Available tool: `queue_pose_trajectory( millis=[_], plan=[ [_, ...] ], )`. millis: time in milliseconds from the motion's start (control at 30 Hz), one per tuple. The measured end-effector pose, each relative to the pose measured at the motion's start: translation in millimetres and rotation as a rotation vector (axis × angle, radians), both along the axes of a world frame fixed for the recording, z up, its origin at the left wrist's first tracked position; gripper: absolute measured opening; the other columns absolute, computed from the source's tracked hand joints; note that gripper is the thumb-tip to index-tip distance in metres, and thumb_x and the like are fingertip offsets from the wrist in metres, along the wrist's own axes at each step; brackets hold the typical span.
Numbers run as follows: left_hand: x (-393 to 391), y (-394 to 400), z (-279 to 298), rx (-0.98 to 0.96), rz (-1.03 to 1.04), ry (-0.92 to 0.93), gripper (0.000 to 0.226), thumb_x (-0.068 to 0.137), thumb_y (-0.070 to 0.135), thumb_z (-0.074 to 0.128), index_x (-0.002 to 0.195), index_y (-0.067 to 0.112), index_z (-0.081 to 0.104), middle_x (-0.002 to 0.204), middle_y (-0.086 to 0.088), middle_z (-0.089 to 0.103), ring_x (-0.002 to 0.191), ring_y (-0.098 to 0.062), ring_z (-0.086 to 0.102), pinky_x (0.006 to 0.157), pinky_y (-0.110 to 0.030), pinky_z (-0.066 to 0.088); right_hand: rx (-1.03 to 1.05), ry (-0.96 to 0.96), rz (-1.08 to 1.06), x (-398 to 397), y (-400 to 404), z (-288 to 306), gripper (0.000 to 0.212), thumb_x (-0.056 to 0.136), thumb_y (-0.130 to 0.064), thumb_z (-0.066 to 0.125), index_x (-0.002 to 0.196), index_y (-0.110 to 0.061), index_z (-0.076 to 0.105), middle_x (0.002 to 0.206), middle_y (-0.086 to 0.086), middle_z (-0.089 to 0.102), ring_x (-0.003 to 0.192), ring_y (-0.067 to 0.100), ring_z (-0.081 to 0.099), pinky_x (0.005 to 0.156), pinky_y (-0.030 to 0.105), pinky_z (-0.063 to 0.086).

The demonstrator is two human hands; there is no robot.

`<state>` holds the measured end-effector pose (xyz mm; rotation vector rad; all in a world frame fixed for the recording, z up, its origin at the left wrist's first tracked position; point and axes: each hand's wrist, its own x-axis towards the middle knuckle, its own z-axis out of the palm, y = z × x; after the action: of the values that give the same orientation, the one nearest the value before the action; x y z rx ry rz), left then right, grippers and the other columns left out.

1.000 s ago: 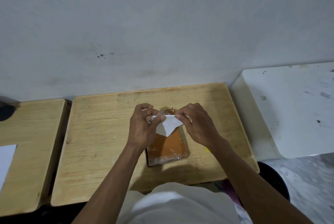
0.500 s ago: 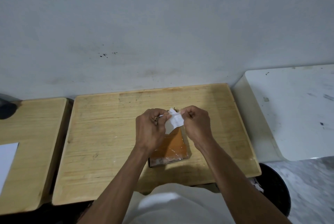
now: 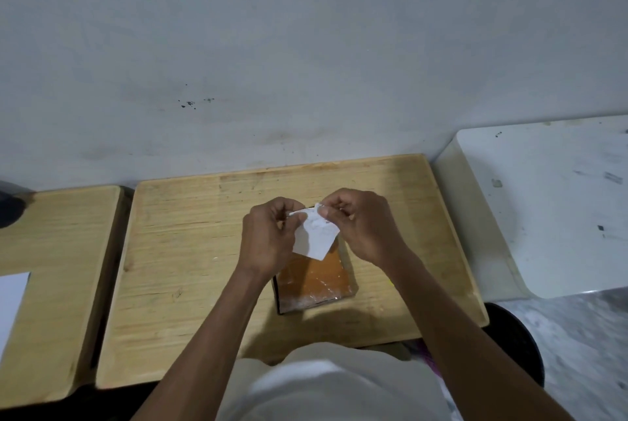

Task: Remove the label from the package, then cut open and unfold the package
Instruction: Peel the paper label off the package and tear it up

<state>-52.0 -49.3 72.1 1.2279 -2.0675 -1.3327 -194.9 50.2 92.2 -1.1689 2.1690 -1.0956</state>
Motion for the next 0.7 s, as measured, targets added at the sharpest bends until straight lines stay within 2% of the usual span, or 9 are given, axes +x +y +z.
queue_pose_trajectory(
  millis=[67, 133, 233, 333, 467, 600, 700],
  plan=[
    [-2.6, 1.3, 0.5, -0.014, -0.025, -0.003, 0.007, 0.091, 0.017, 0.07, 0.086, 0.019, 0.074, 0.082, 0.004, 0.074, 0.077, -0.015, 0.068, 0.06, -0.03, 0.048, 0.024, 0.124, 0.018, 0.7, -0.4, -4.8, 0.008, 0.087, -0.023, 0.071, 0.092, -0.019, 0.075, 0.095, -0.001, 0.066, 0.08, 0.006, 0.056, 0.07, 0.02, 0.044],
    [-3.4, 3.0, 1.7, -0.019, -0.034, 0.0, 0.007, 0.091, 0.018, 0.069, 0.086, 0.018, 0.074, 0.083, 0.004, 0.073, 0.077, -0.014, 0.067, 0.06, -0.029, 0.047, -0.006, 0.096, -0.003, 0.4, 0.4, -8.6, 0.012, 0.086, -0.022, 0.071, 0.098, -0.02, 0.073, 0.092, -0.003, 0.064, 0.079, 0.002, 0.055, 0.07, 0.022, 0.042],
    [-4.6, 3.5, 2.2, -0.02, -0.047, -0.007, 0.007, 0.091, 0.019, 0.07, 0.085, 0.019, 0.074, 0.084, 0.005, 0.073, 0.079, -0.014, 0.067, 0.06, -0.028, 0.045, -0.024, 0.024, 0.01, -1.8, 0.1, -10.6, 0.03, 0.088, -0.021, 0.07, 0.117, -0.021, 0.068, 0.085, -0.003, 0.067, 0.078, 0.002, 0.058, 0.072, 0.019, 0.046],
    [-5.5, 3.3, 4.7, -0.042, -0.049, -0.021, 0.008, 0.091, 0.02, 0.07, 0.084, 0.022, 0.074, 0.084, 0.005, 0.072, 0.08, -0.015, 0.066, 0.059, -0.026, 0.044, 0.01, 0.144, 0.07, -4.6, -1.9, -15.4, 0.016, 0.089, -0.024, 0.068, 0.104, -0.019, 0.074, 0.091, 0.001, 0.063, 0.089, 0.017, 0.057, 0.076, 0.033, 0.049],
    [-6.2, 6.6, 8.4, -0.167, -0.084, -0.063, 0.009, 0.091, 0.021, 0.07, 0.087, 0.015, 0.076, 0.084, 0.002, 0.073, 0.079, -0.017, 0.063, 0.059, -0.031, 0.044, 0.037, 0.235, 0.102, -8.3, -2.3, -18.3, 0.012, 0.091, -0.027, 0.066, 0.096, -0.019, 0.072, 0.096, -0.004, 0.056, 0.096, 0.014, 0.049, 0.072, 0.031, 0.044],
    [-7.7, 3.8, 4.3, -0.375, -0.095, -0.061, 0.011, 0.087, 0.02, 0.075, 0.079, 0.012, 0.077, 0.081, 0.004, 0.07, 0.084, -0.02, 0.058, 0.063, -0.029, 0.037, 0.021, 0.111, 0.047, -3.6, -0.3, -20.9, 0.01, 0.092, -0.025, 0.064, 0.087, -0.018, 0.068, 0.09, -0.008, 0.066, 0.087, 0.014, 0.056, 0.072, 0.035, 0.048],
    [-8.8, 8.5, 4.8, -0.435, -0.044, 0.008, 0.009, 0.083, 0.012, 0.078, 0.075, 0.009, 0.075, 0.074, 0.016, 0.058, 0.081, -0.018, 0.058, 0.063, -0.016, 0.035, -0.015, -0.066, -0.125, 6.9, -3.5, -15.9, 0.014, 0.092, -0.02, 0.065, 0.085, -0.009, 0.07, 0.083, -0.001, 0.07, 0.076, 0.011, 0.061, 0.07, 0.034, 0.048]
  ],
)
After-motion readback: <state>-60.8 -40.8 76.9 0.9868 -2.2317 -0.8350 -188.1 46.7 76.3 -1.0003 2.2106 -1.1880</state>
